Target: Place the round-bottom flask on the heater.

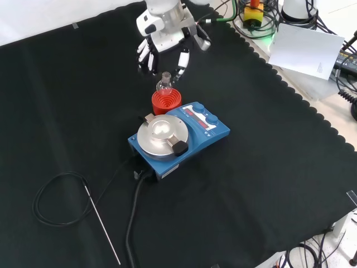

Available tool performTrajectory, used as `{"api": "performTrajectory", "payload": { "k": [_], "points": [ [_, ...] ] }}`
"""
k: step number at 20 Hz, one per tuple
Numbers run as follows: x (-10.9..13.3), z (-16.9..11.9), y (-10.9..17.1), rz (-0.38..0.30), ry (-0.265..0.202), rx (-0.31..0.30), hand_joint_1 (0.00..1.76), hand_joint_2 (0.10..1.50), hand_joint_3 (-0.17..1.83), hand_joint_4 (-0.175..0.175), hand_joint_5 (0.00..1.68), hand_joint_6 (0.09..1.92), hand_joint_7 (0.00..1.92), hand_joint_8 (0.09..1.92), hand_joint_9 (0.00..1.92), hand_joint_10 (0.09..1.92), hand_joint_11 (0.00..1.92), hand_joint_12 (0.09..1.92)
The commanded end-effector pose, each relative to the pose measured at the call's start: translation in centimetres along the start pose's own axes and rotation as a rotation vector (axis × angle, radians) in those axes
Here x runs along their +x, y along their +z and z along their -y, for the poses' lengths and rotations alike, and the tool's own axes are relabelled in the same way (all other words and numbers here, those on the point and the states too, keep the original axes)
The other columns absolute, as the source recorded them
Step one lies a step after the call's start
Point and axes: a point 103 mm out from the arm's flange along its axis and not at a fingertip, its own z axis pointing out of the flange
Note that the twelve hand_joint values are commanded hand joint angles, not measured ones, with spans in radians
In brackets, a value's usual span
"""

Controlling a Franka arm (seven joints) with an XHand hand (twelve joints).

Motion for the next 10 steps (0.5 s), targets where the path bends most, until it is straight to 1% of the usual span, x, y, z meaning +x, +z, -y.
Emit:
{"api": "performTrajectory", "payload": {
  "k": [1, 6, 10],
  "points": [
    [1.2, 1.7, -3.2, 0.028, -0.006, -0.02, 1.13, 0.66, 0.71, 0.08, 1.2, 0.83, 0.46, 0.69, 0.7, 0.58, 0.46, 1.3],
    [2.6, 2.2, -5.0, 0.021, -0.02, -0.031, 1.13, 0.66, 0.72, 0.079, 1.2, 0.83, 0.45, 0.69, 0.69, 0.58, 0.45, 1.3],
    [4.8, 1.7, -6.7, 0.027, -0.055, -0.037, 1.13, 0.66, 0.72, 0.08, 1.21, 0.82, 0.45, 0.69, 0.69, 0.58, 0.45, 1.3]
  ]
}}
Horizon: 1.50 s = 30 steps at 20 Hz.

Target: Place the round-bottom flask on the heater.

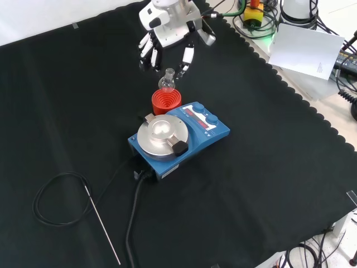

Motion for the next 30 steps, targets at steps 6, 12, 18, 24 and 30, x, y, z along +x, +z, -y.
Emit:
{"api": "performTrajectory", "payload": {
  "k": [6, 12, 18, 24, 30],
  "points": [
    [7.0, -1.5, -5.7, 0.029, -0.093, -0.024, 1.13, 0.65, 0.73, 0.081, 1.21, 0.82, 0.45, 0.7, 0.69, 0.58, 0.45, 1.3],
    [11.8, -3.1, -5.7, 0.047, -0.154, -0.008, 1.13, 0.65, 0.73, 0.081, 1.21, 0.82, 0.44, 0.7, 0.68, 0.59, 0.45, 1.3],
    [15.6, -4.1, -4.7, 0.071, -0.195, 0.007, 1.13, 0.65, 0.73, 0.081, 1.21, 0.82, 0.44, 0.71, 0.68, 0.59, 0.45, 1.3],
    [16.4, -5.0, -3.1, 0.075, -0.211, 0.032, 1.13, 0.65, 0.74, 0.081, 1.21, 0.82, 0.44, 0.71, 0.68, 0.59, 0.45, 1.31],
    [15.6, -5.7, -2.5, 0.072, -0.199, 0.051, 1.13, 0.65, 0.74, 0.082, 1.21, 0.82, 0.44, 0.71, 0.68, 0.59, 0.45, 1.31]
  ]
}}
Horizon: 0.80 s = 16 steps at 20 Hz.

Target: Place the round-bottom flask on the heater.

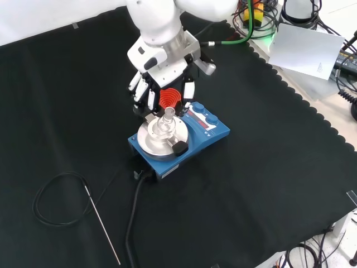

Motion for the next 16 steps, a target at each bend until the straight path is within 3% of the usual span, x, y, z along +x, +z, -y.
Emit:
{"api": "performTrajectory", "payload": {
  "k": [1, 3, 4, 5, 9, 16],
  "points": [
    [-0.6, -0.3, 0.6, 0.0, 0.004, 0.017, 1.13, 0.65, 0.74, 0.082, 1.21, 0.82, 0.44, 0.71, 0.68, 0.59, 0.45, 1.31],
    [-0.9, -0.3, 0.7, -0.001, 0.006, 0.022, 1.13, 0.65, 0.74, 0.082, 1.21, 0.82, 0.44, 0.71, 0.68, 0.59, 0.45, 1.31],
    [1.5, -0.2, 0.6, 0.027, 0.012, 0.023, 1.13, 0.65, 0.74, 0.082, 1.21, 0.82, 0.44, 0.71, 0.68, 0.59, 0.45, 1.31],
    [2.3, -0.1, 0.6, 0.036, 0.016, 0.02, 1.13, 0.65, 0.74, 0.082, 1.21, 0.82, 0.44, 0.71, 0.68, 0.59, 0.45, 1.31],
    [2.5, -0.2, 0.5, 0.024, 0.023, 0.018, 1.13, 0.64, 0.74, 0.082, 1.21, 0.82, 0.44, 0.71, 0.68, 0.6, 0.45, 1.31],
    [-2.3, -1.0, 0.6, -0.015, 0.031, 0.019, 1.13, 0.64, 0.74, 0.083, 1.21, 0.82, 0.43, 0.71, 0.68, 0.6, 0.45, 1.31]
  ]
}}
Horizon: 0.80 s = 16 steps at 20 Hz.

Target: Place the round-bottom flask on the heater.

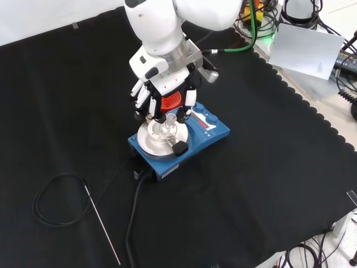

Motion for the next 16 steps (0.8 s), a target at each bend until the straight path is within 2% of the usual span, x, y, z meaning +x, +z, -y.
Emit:
{"api": "performTrajectory", "payload": {
  "k": [1, 10, 16],
  "points": [
    [-4.2, -0.9, 0.2, -0.029, -0.014, 0.001, 1.13, 0.64, 0.74, 0.084, 1.21, 0.82, 0.43, 0.71, 0.68, 0.6, 0.45, 1.31],
    [-6.7, -0.9, 0.1, -0.046, 0.008, 0.005, 1.13, 0.64, 0.74, 0.084, 1.21, 0.82, 0.43, 0.71, 0.68, 0.6, 0.45, 1.31],
    [-6.5, -0.9, 0.4, -0.053, -0.003, 0.012, 1.13, 0.64, 0.74, 0.085, 1.21, 0.82, 0.43, 0.71, 0.68, 0.6, 0.45, 1.31]
  ]
}}
